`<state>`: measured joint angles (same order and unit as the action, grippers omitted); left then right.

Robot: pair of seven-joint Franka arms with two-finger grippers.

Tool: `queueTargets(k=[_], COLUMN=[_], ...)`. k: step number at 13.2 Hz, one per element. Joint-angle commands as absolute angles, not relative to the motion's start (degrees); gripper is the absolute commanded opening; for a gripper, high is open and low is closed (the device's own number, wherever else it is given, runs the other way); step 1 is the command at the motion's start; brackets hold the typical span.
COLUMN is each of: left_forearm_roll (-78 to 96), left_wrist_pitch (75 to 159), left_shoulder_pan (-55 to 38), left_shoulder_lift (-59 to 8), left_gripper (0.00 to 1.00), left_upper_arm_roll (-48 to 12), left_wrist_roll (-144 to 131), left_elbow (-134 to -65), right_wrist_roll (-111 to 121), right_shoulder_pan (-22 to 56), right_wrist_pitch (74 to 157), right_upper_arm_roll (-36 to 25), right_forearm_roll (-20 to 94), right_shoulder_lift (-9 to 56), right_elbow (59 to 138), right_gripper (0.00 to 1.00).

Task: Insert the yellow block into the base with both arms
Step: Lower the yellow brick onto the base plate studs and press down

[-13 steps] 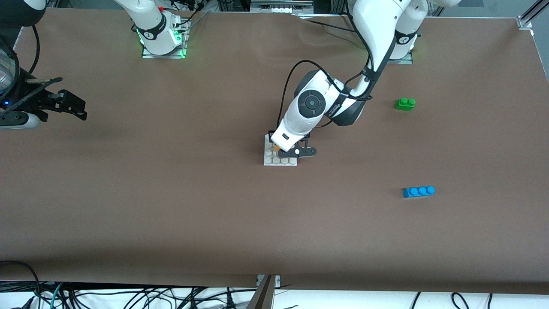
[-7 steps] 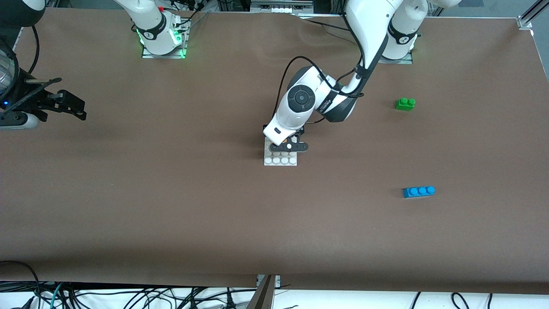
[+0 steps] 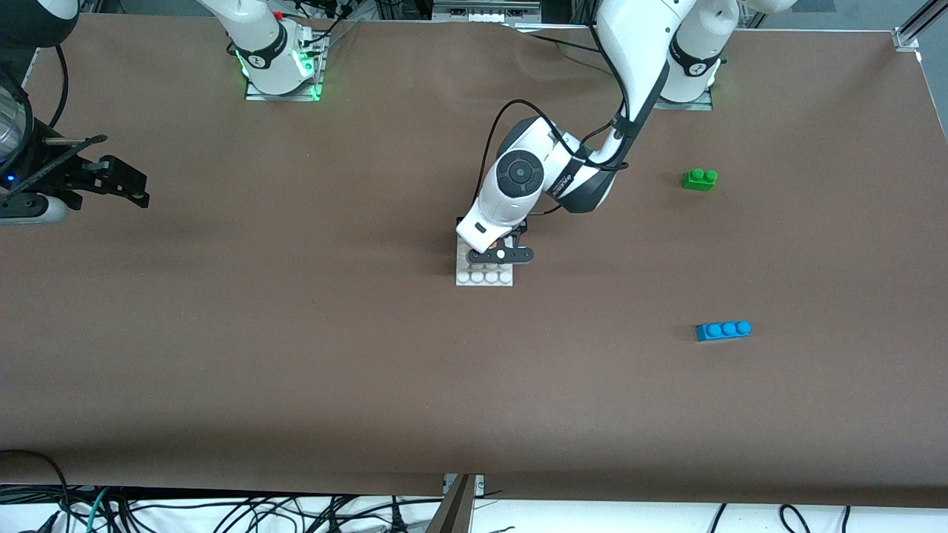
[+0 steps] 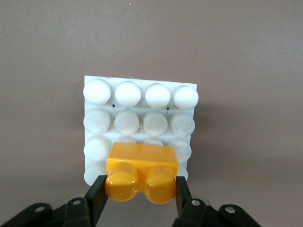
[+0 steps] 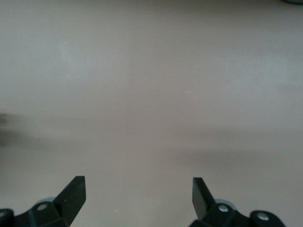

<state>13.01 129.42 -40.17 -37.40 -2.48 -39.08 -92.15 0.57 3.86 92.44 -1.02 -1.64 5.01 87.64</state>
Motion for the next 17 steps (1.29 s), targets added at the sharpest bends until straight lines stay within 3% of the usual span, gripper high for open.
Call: queueTargets(k=[1, 12, 17], left_forearm_roll=[11.43, 11.51, 11.86], left_wrist_pitch=[128.50, 128.67, 128.67], left_shoulder_pan=[-40.78, -41.66, -41.66], left_shoulder_lift=[-37.88, -39.72, -40.17], left_gripper=[0.00, 0.00, 0.25], left_upper_arm_roll=[-1.93, -1.93, -1.85], left_wrist_roll=[-39.37, -39.99, -41.39], left_elbow=[-91.14, -90.97, -90.62], right_wrist_roll=[0.62, 0.62, 0.53], right_shoulder_pan=[3.43, 3.34, 3.34], right_wrist_pitch=[91.85, 91.85, 91.85], right_upper_arm_roll=[-0.70, -0.70, -0.79], right_forearm_roll=[-1.32, -1.23, -1.23], right_shoulder_lift=[4.75, 4.75, 4.75], right_elbow=[87.71, 87.71, 87.71], right_gripper=[1.00, 1.00, 1.00])
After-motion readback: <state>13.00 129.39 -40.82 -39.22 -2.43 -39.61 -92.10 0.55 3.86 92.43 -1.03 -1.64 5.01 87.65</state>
